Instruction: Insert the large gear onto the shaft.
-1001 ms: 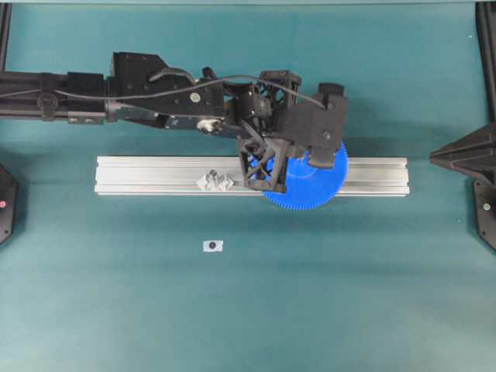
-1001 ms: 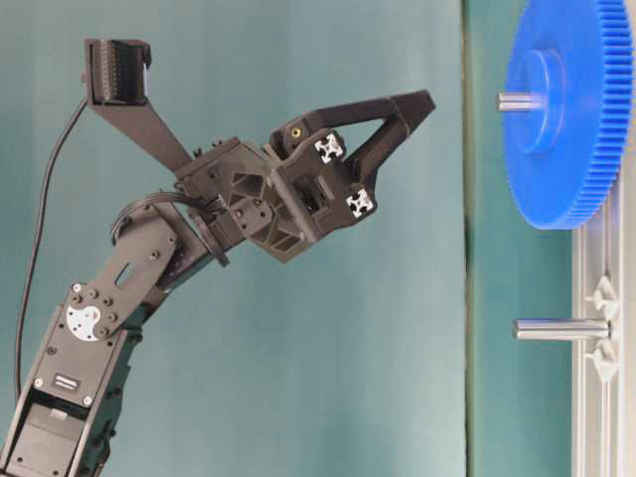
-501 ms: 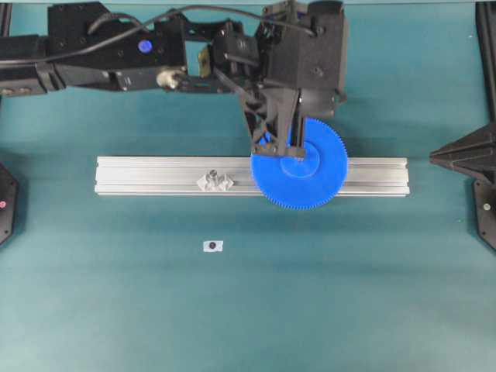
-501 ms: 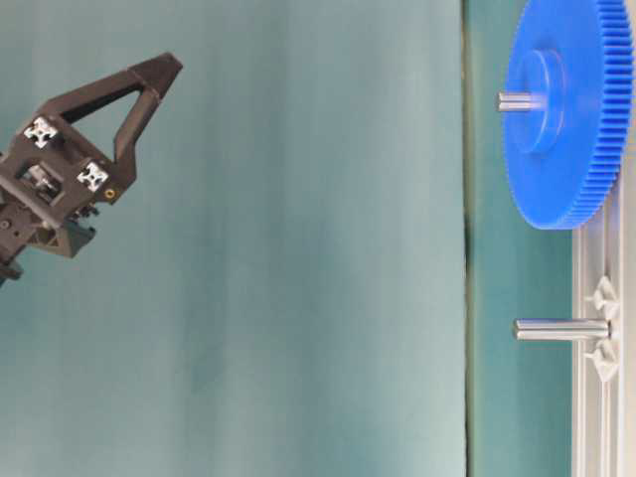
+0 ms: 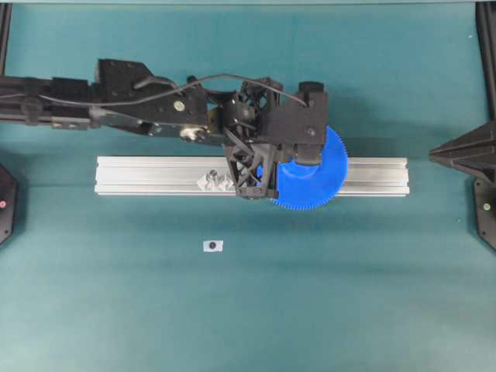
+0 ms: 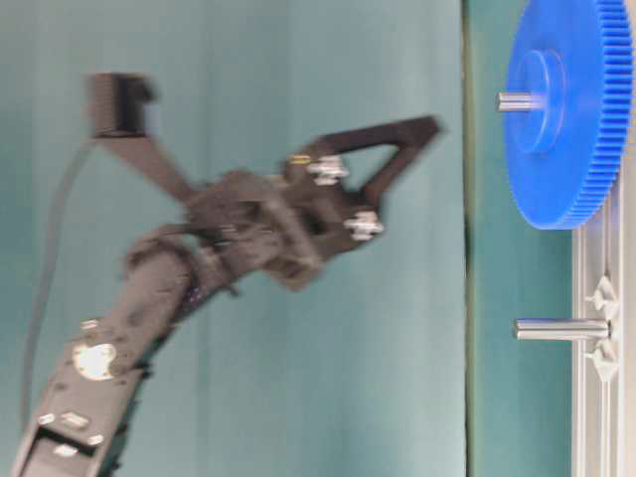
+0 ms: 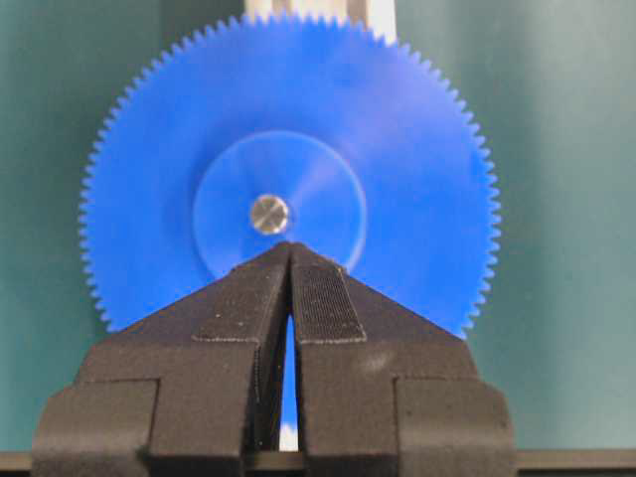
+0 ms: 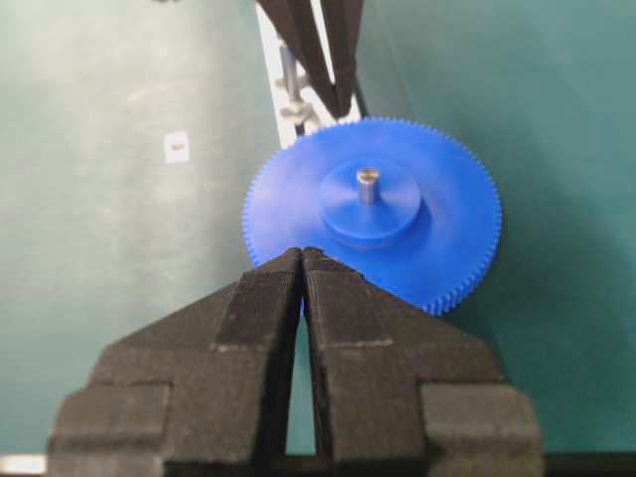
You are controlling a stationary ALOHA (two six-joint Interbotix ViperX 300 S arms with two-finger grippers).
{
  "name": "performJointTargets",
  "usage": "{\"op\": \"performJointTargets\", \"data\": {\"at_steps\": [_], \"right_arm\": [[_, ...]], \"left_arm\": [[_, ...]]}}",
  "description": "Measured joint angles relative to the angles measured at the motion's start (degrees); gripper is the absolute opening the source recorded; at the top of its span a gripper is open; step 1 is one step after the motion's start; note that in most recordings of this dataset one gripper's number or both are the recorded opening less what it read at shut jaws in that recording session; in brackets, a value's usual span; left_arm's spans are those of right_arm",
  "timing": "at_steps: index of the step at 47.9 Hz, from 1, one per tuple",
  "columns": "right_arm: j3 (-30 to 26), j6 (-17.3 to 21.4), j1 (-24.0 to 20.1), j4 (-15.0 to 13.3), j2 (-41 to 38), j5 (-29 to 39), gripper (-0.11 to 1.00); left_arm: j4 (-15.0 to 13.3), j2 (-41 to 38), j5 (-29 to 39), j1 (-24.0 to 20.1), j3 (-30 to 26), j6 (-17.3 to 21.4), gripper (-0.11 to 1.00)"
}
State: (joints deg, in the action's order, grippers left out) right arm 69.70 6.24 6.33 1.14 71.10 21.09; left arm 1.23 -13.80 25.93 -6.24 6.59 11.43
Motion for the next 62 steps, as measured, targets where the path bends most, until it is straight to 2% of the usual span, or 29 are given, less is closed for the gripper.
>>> {"op": "performJointTargets", "data": {"at_steps": [6,18,31,39,55,62], "right_arm": [[0.0,0.0,0.0,0.0,0.0,0.0,0.12],[0.0,0.0,0.0,0.0,0.0,0.0,0.12],[0.2,0.0,0.1,0.0,0.0,0.0,0.12],[0.9,0.0,0.1,0.0,0.1,0.0,0.12],[2.5,0.0,0.0,0.0,0.0,0.0,0.12],[2.6,0.0,0.0,0.0,0.2,-0.1,0.12]], "left_arm": [[0.1,1.0,-0.1,0.0,-0.3,0.3,0.01],[0.0,9.8,3.6,-0.5,0.2,1.2,0.01],[0.0,18.8,5.3,-0.4,7.5,1.3,0.01],[0.0,20.6,5.2,0.1,12.6,1.1,0.01],[0.0,23.0,4.0,1.1,17.4,0.8,0.01],[0.0,26.4,3.1,1.2,20.0,0.9,0.01]]}}
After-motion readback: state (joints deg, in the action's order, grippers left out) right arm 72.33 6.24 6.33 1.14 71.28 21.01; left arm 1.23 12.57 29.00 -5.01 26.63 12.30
